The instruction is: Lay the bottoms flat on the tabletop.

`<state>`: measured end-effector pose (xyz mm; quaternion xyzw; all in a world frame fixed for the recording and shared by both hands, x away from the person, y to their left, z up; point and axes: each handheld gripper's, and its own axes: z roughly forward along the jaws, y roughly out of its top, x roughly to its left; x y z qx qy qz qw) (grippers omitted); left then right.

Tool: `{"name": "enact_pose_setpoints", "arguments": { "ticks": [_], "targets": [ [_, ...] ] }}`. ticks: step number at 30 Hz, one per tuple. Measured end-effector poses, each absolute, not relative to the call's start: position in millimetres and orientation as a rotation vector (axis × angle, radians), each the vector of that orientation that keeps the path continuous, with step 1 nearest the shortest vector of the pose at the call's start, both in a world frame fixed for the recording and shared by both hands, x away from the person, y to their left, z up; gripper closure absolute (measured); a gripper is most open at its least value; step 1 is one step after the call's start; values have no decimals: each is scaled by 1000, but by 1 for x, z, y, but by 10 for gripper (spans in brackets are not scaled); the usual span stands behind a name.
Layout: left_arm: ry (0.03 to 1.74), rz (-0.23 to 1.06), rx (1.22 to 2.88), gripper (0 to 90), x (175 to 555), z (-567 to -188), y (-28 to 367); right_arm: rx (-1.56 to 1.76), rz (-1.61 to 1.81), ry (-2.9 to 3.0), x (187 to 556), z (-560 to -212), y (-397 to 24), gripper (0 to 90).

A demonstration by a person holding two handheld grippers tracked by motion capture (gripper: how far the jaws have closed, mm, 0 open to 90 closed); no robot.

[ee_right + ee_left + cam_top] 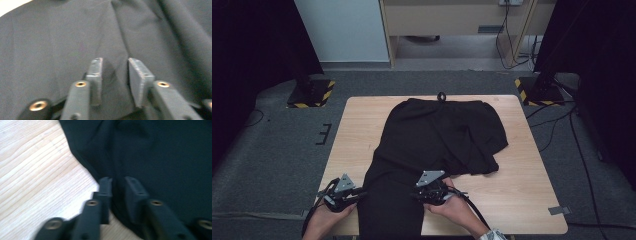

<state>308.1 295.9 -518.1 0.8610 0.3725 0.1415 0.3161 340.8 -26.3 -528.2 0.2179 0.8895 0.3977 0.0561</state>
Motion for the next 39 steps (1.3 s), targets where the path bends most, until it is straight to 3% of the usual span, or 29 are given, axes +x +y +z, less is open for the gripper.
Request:
{"name": "enact_pose_setpoints", "arguments": {
  "ticks": [3,10,13,14,16,20,24,25,30,39],
  "targets": [
    [986,409,2296,862,312,-516,295,653,1219,2718,338,-529,-25,768],
    [968,399,2344,880,302,-513,304,588,1270,2776,319,-530,-11,780],
    [930,365,2400,879,272,-510,313,515,1303,2785,308,-524,-10,635],
    [930,365,2400,878,272,-510,313,515,1303,2785,308,-524,-10,635],
    [911,346,2419,873,261,-508,315,559,1324,2734,313,-518,-20,546],
    [905,427,2335,589,260,-496,310,683,1322,2652,331,-514,-37,504],
    [927,475,2274,542,296,-492,293,746,1247,2632,346,-523,-39,483],
    [938,468,2285,543,313,-499,282,749,1232,2635,346,-525,-39,478],
    [962,434,2326,573,327,-514,273,742,1196,2636,343,-532,-36,464],
    [934,388,2335,659,294,-515,275,667,1199,2620,332,-535,-39,440]
  ]
}}
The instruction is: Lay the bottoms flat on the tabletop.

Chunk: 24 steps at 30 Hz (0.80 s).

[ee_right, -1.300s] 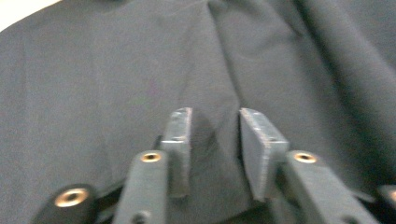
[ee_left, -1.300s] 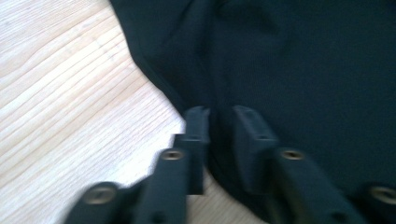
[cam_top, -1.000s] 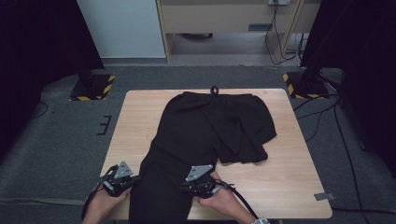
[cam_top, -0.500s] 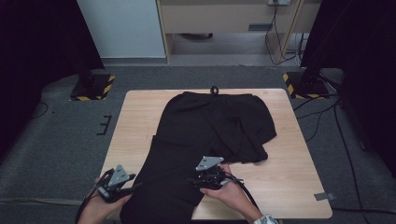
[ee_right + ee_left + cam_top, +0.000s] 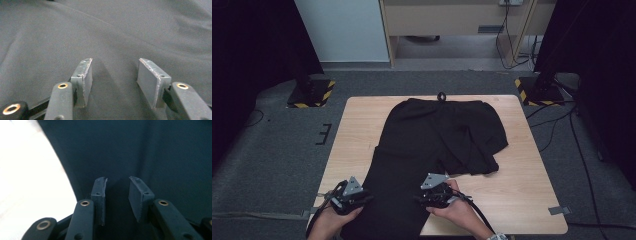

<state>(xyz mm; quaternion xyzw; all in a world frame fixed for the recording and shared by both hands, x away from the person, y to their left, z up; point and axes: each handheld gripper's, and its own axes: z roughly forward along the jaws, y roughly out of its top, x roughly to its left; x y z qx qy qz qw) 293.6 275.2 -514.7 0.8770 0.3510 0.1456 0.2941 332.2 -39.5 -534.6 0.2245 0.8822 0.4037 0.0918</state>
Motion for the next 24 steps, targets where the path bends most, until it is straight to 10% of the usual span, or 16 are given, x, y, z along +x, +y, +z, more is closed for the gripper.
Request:
{"name": "enact_pose_setpoints", "arguments": {
  "ticks": [10,16,24],
  "targets": [
    [896,335,2385,664,260,-511,267,603,1187,2673,319,-534,-39,291],
    [911,545,2273,465,314,-503,258,740,1197,2600,336,-531,-41,194],
    [971,459,2233,478,340,-523,258,713,1167,2613,334,-537,-41,193]
  ]
}}
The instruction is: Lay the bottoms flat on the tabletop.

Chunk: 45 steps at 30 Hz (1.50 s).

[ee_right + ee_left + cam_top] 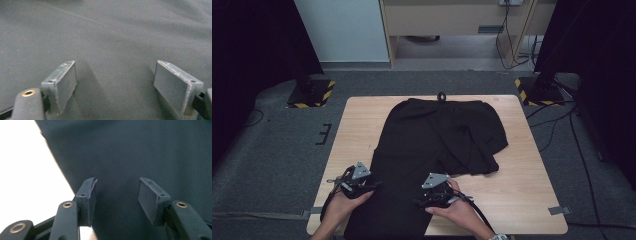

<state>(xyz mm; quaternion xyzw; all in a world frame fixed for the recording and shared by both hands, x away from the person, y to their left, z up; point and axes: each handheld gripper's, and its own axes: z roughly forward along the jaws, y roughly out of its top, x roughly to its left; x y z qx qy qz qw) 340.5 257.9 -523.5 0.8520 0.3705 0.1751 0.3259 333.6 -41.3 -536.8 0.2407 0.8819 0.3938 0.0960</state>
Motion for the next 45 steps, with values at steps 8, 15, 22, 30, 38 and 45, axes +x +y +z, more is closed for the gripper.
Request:
{"name": "enact_pose_setpoints", "arguments": {
  "ticks": [8,15,22,30,38,45],
  "targets": [
    [949,378,2282,512,312,-519,246,716,1209,2684,328,-531,-59,208],
    [909,469,2251,286,327,-503,225,878,1228,2435,358,-492,-128,248],
    [976,471,2133,190,381,-497,203,1223,1002,2171,405,-487,-195,371],
    [1035,522,2104,142,381,-503,206,1293,883,2143,437,-501,-204,392],
    [1054,488,2154,152,378,-513,210,1315,928,2147,433,-502,-223,878],
    [1048,480,2149,165,374,-511,209,1279,1038,2210,372,-501,-246,878]
  ]
}}
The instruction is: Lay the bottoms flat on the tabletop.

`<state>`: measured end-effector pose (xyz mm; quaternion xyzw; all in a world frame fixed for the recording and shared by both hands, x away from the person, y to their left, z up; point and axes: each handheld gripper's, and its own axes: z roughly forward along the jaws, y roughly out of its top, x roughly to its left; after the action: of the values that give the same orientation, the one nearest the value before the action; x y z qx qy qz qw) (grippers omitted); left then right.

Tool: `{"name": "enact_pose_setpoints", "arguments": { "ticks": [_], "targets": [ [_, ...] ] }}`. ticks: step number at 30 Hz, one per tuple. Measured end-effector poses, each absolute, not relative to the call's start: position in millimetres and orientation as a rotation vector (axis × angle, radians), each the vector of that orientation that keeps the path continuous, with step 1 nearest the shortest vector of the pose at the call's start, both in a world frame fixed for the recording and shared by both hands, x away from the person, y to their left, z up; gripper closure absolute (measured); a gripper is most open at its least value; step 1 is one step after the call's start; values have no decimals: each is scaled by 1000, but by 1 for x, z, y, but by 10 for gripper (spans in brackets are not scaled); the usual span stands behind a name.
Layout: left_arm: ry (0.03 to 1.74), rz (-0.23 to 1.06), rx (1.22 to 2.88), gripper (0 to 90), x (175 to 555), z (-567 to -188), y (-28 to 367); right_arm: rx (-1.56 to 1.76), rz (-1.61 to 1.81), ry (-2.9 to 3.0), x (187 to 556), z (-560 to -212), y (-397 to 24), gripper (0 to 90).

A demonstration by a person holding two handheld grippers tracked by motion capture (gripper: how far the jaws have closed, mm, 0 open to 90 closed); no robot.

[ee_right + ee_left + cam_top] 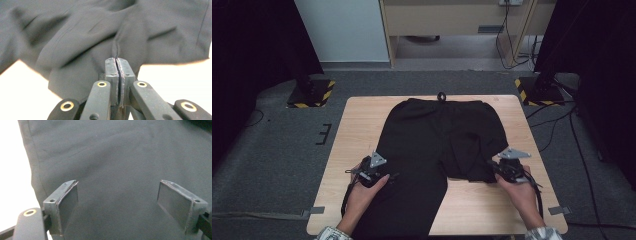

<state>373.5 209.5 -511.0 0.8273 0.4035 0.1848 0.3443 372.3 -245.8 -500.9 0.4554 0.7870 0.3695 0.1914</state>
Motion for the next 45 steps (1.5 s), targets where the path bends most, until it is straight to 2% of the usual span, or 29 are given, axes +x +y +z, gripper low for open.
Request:
{"name": "enact_pose_setpoints", "arguments": {
  "ticks": [3,4,5,6,7,8,9,10,11,14,17,21,22,25,26,28,30,36,39,45],
  "targets": [
    [1027,466,2156,171,372,-512,206,1303,1041,2269,333,-510,-261,852],
    [1027,466,2156,173,372,-512,206,1303,1041,2269,333,-510,-261,852],
    [1014,457,2155,175,371,-512,204,1324,1040,2271,321,-511,-269,789],
    [1014,457,2155,177,371,-512,204,1324,1040,2271,321,-511,-269,789],
    [1009,450,2153,179,370,-512,203,1350,1053,2224,317,-509,-276,646],
    [1000,450,2150,179,370,-511,202,1350,1053,2224,317,-509,-276,646],
    [990,450,2152,179,370,-511,201,1356,1066,2185,323,-506,-277,502],
    [984,451,2150,179,369,-511,200,1356,1066,2185,323,-506,-277,502],
    [977,455,2150,179,369,-510,199,1342,1069,2153,335,-503,-274,431],
    [970,452,2148,180,368,-510,199,1325,1062,2134,350,-499,-271,387],
    [963,449,2157,180,368,-511,198,1338,1060,2112,382,-494,-265,365],
    [953,445,2154,180,367,-511,197,1408,1025,2103,420,-500,-258,400],
    [953,445,2154,179,367,-511,197,1408,1025,2103,420,-500,-258,400],
    [943,442,2157,180,366,-510,195,1417,1032,2116,432,-505,-253,606],
    [943,442,2157,180,366,-510,195,1417,1032,2116,432,-505,-253,606],
    [943,442,2155,180,366,-510,195,1411,1033,2118,432,-505,-252,773],
    [941,440,2155,180,366,-509,194,1411,1040,2128,430,-505,-252,861],
    [925,411,2131,180,366,-505,188,1361,1113,2163,404,-498,-256,875],
    [901,396,2121,181,365,-501,180,1307,1128,2225,372,-497,-264,875],
    [838,374,2130,181,367,-494,155,1290,1142,2269,335,-498,-281,867]
  ]
}}
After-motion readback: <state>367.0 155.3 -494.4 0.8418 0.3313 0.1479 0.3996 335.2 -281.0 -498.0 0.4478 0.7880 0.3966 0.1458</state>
